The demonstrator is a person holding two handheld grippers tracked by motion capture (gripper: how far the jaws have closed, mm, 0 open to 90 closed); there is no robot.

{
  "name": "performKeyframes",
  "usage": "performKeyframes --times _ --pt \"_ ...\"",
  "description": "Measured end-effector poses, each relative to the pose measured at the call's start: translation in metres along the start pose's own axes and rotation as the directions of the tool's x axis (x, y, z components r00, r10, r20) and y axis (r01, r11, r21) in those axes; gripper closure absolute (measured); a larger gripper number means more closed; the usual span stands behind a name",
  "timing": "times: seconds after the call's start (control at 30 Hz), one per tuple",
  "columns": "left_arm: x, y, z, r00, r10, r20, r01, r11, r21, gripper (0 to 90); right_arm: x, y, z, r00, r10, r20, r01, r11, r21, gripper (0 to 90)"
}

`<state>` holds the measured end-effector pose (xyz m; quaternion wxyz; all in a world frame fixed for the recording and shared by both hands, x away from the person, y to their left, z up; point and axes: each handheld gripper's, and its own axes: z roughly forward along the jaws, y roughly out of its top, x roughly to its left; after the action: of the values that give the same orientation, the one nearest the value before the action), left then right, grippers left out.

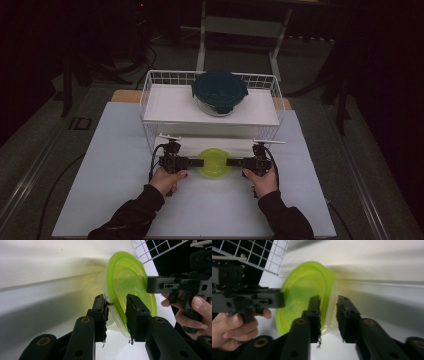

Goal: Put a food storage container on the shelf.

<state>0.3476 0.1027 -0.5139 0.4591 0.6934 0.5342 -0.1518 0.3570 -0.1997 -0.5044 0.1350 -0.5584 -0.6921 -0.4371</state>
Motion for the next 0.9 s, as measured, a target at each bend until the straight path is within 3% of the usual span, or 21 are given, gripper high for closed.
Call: performKeyframes --times 0.33,0.47,0.63,0.9 --pt "-0.003 -0.002 -0.003 0.9999 -0.01 0.002 0.01 0.9998 0.018 75.6 0.006 -0.006 -0.004 0.999 -0.032 -0.032 0.033 0.9983 0.049 78.7" --pt "-0.005 -0.005 -0.006 1.0 -0.006 0.003 0.006 0.9996 0.028 77.8 0.013 -0.009 -0.007 0.9978 -0.065 -0.013 0.065 0.996 0.06 80.1" --pt "-0.011 -0.009 -0.01 0.9997 0.023 -0.004 -0.022 0.9987 0.045 79.4 0.021 -0.014 -0.012 0.9937 -0.111 0.007 0.111 0.9917 0.066 81.5" --pt "-0.025 -0.014 -0.021 0.9979 0.064 0.005 -0.064 0.9973 0.035 79.4 0.032 -0.019 -0.025 0.9895 -0.144 -0.008 0.145 0.9877 0.059 81.5"
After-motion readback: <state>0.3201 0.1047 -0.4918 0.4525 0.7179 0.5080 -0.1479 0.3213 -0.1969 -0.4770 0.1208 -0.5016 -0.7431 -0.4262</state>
